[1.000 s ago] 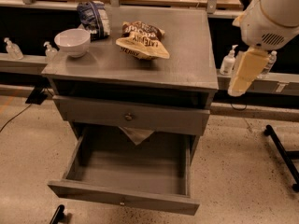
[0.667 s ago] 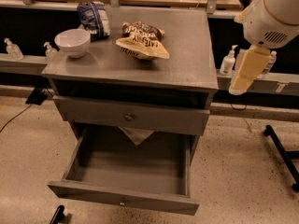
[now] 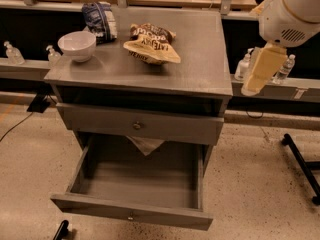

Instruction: Place brown chip bag into middle drawer

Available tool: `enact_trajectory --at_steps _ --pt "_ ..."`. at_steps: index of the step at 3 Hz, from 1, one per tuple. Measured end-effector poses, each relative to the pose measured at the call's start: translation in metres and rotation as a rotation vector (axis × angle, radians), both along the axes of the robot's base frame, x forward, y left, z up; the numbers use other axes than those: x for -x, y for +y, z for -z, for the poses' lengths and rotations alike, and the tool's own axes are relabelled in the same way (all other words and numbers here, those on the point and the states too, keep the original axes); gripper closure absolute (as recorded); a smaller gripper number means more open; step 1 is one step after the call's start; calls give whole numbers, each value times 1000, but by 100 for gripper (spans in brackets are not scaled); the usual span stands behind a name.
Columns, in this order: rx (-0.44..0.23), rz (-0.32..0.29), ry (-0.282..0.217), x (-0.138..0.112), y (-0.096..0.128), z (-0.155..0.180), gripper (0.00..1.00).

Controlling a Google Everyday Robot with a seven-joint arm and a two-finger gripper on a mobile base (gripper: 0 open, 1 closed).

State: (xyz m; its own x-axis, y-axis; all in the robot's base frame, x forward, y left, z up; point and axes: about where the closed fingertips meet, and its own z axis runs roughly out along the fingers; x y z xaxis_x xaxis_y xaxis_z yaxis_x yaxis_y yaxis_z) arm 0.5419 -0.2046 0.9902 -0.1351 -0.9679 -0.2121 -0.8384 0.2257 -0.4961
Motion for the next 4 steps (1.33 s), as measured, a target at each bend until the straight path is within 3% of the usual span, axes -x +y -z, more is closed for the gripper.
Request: enact_trajectory --at_steps 1,2,3,4 --pt "-39 -57 -123 -40 27 -19 0" --pt "-97 -124 -284 -88 73 -48 0" --pt "-203 -195 -325 -127 139 -51 0" --pt "-268 -240 -295 -145 190 -33 0"
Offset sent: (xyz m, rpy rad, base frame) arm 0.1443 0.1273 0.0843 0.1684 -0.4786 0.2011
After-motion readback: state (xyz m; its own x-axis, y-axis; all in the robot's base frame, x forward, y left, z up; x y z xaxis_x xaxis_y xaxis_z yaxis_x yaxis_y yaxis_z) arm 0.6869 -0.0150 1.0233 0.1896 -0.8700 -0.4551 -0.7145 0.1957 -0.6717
